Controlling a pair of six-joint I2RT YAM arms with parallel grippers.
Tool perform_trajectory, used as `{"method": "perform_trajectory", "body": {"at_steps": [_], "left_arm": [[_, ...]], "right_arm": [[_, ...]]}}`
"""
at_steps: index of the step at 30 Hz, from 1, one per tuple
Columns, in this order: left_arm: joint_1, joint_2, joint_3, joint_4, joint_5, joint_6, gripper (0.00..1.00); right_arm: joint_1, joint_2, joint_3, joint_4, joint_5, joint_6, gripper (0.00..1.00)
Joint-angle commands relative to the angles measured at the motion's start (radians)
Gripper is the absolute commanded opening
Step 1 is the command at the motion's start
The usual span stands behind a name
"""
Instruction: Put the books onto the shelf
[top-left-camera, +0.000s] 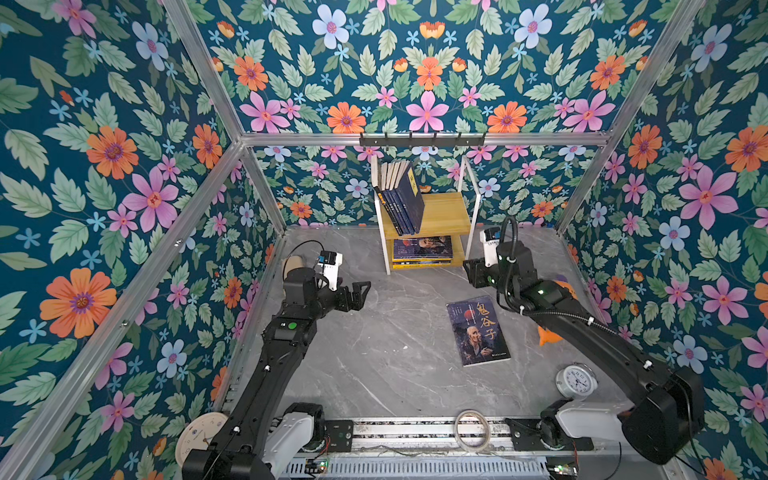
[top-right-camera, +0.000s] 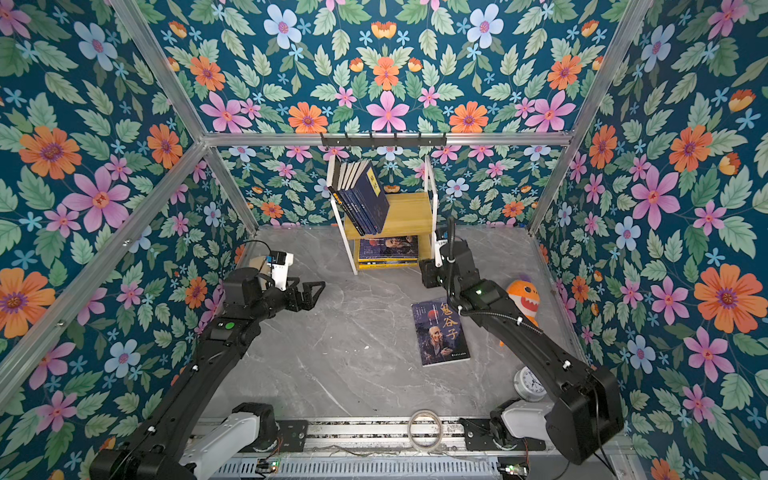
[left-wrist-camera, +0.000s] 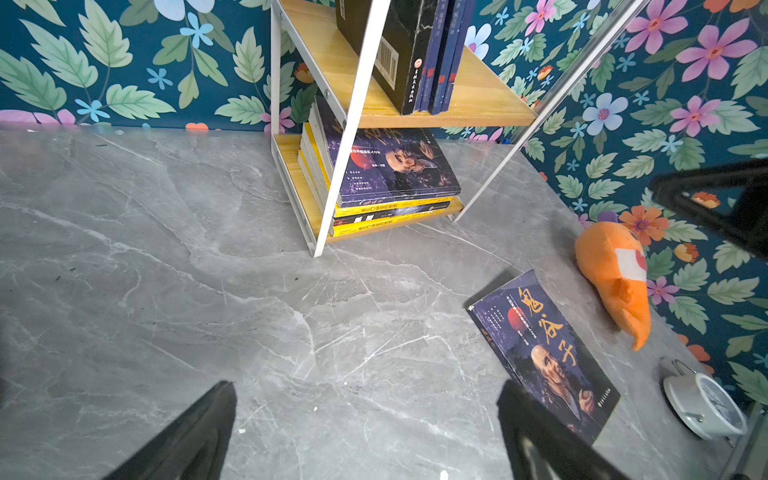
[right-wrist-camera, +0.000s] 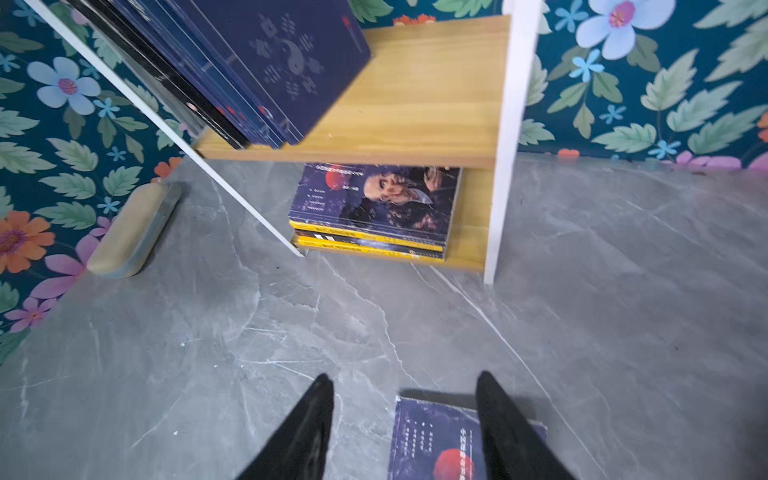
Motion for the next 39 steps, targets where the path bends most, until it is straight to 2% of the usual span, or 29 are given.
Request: {"method": "perform_trajectory", "body": {"at_steps": [1, 6, 10, 16, 26, 32, 36, 39], "left_arm": [[0.003, -0.004, -0.008, 0.025, 0.026, -0.011, 1.0], [0.004, 0.005, 0.005, 0.018, 0.042, -0.023, 1.0], [0.004, 0.012, -0.001, 0.024, 0.035, -0.025, 1.0], [0.006, 0.011, -0.006, 0.027, 0.036, -0.029, 1.0], [0.004, 0.013, 0.001, 0.02, 0.036, -0.039, 1.0], [0.006, 0.016, 0.002, 0.015, 0.03, -0.044, 1.0], [0.009, 0.023, 0.031, 0.011, 0.079, -0.079, 1.0], [0.011, 0.028, 0.015, 0.025, 0.069, -0.081, 1.0]], "right_arm": [[-0.003, -0.063, -0.111, 0.017, 0.054, 0.061, 0.67], [-0.045, -0.195, -0.287, -0.044, 0.108, 0.18, 0.76], [-0.103, -0.297, -0.413, -0.044, 0.05, 0.239, 0.86], [-0.162, -0.357, -0.499, -0.086, -0.009, 0.268, 0.89], [-0.192, -0.21, -0.528, -0.013, -0.058, 0.29, 0.88], [-0.2, -0.107, -0.537, 0.037, -0.104, 0.321, 0.84], [-0.199, -0.098, -0.54, 0.035, -0.104, 0.355, 0.82], [-0.199, -0.078, -0.558, 0.066, -0.112, 0.374, 0.81]]}}
